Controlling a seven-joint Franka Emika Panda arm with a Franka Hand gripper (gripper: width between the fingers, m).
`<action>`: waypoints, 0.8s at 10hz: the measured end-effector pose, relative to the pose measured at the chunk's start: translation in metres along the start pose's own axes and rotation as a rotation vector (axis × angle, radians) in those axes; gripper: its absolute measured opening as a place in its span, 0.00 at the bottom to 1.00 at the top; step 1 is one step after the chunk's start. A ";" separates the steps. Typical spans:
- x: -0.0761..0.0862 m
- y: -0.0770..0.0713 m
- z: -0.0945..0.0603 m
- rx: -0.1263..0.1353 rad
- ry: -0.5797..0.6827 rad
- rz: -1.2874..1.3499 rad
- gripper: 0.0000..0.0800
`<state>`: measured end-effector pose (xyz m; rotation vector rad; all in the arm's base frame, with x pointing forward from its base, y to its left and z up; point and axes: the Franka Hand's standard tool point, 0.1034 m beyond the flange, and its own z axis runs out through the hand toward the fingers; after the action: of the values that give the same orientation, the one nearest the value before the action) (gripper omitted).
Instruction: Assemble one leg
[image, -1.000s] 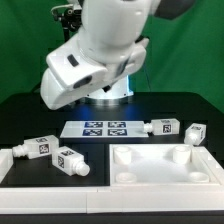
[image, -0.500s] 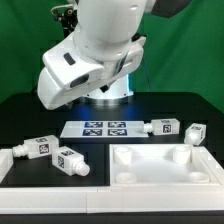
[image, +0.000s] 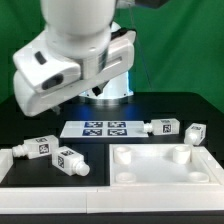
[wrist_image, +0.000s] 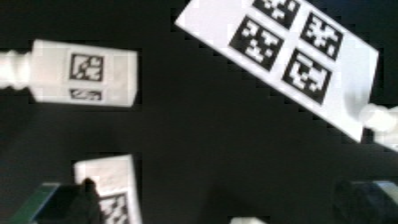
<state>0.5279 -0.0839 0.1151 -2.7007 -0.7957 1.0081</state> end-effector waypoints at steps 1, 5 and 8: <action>0.002 0.008 -0.004 -0.023 0.029 -0.054 0.81; 0.003 0.011 -0.008 -0.049 0.047 -0.067 0.81; 0.011 0.037 0.001 -0.135 0.185 -0.142 0.81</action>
Offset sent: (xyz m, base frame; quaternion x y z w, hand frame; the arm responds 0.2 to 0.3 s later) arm 0.0000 0.0000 0.0000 0.0000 0.0000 0.0000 1.0000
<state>0.5501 -0.1092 0.0965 -2.7491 -1.0347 0.6863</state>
